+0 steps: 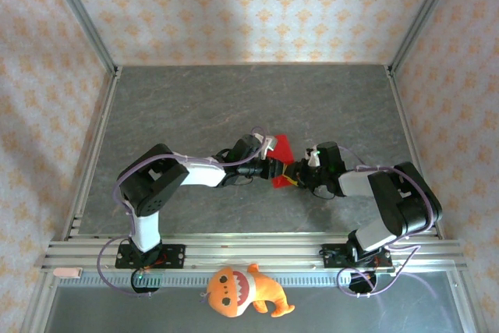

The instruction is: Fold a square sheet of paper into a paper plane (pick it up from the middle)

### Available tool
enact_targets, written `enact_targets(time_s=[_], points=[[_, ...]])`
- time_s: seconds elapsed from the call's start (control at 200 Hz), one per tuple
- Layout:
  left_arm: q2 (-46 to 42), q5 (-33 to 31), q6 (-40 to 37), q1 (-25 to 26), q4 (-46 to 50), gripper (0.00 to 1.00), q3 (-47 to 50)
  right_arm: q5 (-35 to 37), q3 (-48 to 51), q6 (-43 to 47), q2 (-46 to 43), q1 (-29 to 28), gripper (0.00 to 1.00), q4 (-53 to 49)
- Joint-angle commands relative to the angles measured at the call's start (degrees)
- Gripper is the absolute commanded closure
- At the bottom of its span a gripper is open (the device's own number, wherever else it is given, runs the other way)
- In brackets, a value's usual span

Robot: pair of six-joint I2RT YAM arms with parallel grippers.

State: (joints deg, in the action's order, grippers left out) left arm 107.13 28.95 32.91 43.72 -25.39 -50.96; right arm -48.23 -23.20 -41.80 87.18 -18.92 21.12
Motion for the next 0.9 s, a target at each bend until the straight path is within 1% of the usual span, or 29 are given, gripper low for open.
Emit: enact_targets(time_s=[0.0,0.16,0.485,0.681,0.691,0.796,0.896], points=[[2.07,-3.23,-1.44,-0.16,2.07,0.74,-0.81,1.03,0.83,0.56,1.00,-0.39,0.76,-2.14],[1.94,-3.47,-1.27,-0.18,1.73,0.74,-0.85,1.03,0.88,0.58,0.90,-0.35,0.78,-2.30],[2.04,0.87,-1.26,-0.14,-1.43,0.75,-0.61,1.03,0.81,0.74,0.63,-0.41,0.78,-2.60],[2.10,-0.82,-1.71,-0.24,0.62,0.92,-0.99,1.34,0.71,1.14,0.67,-0.41,0.78,-3.27],[2.07,-0.93,-2.94,-0.22,0.78,0.93,-1.05,1.37,0.70,1.25,0.64,-0.37,0.78,-3.34],[2.12,-3.04,-4.95,-0.21,3.02,0.97,-1.42,1.98,0.66,1.79,0.54,-0.27,0.78,-4.24],[2.11,-4.91,-6.62,-0.22,4.93,0.97,-1.97,2.25,0.54,2.24,0.53,-0.35,0.77,-4.96]])
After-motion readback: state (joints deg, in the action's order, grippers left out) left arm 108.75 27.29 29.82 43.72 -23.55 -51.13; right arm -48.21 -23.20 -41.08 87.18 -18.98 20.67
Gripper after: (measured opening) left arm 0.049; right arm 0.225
